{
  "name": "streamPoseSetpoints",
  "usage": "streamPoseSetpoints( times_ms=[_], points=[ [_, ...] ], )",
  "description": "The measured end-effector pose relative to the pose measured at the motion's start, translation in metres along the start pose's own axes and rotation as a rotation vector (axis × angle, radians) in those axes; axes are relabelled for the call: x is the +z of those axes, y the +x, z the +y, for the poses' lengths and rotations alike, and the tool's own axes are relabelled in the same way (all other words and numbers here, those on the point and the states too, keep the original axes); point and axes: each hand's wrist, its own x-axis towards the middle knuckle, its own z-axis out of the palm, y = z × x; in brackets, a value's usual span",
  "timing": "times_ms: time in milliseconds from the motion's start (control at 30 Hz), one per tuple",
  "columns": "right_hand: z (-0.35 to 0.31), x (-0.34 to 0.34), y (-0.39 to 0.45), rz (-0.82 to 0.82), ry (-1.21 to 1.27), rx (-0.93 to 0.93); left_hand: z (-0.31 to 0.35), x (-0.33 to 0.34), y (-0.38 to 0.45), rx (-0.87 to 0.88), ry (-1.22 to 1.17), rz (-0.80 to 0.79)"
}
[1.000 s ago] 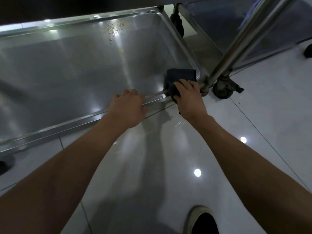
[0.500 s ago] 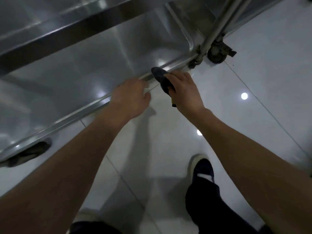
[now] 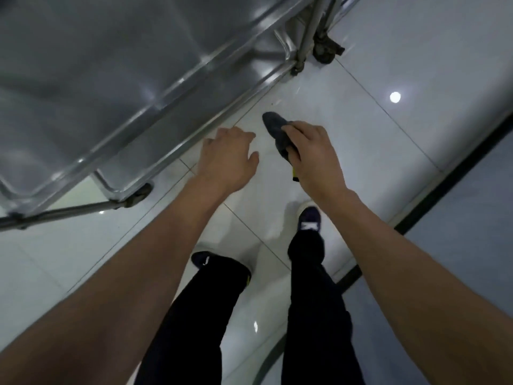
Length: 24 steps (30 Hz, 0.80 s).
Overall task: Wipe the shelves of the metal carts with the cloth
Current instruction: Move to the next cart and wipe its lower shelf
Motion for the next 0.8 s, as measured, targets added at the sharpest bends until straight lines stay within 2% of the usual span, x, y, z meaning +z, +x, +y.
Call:
streamPoseSetpoints(
  times_ms=[233, 467, 800],
  points=[
    [-0.069, -0.084, -0.053, -0.129, 0.002, -0.088, 0.020, -0.077, -0.106, -0.109, 0.072, 0.066],
    [-0.145, -0.166, -0.065, -0.157, 0.029, -0.267, 0.041, -0.166, -0.191, -0.241, 0.013, 0.186],
    [-0.269, -0.208, -0.060, -0.223, -0.026, -0.564, 0.010, -0.235, -0.319, -0.499, -0.110, 0.328]
  ],
)
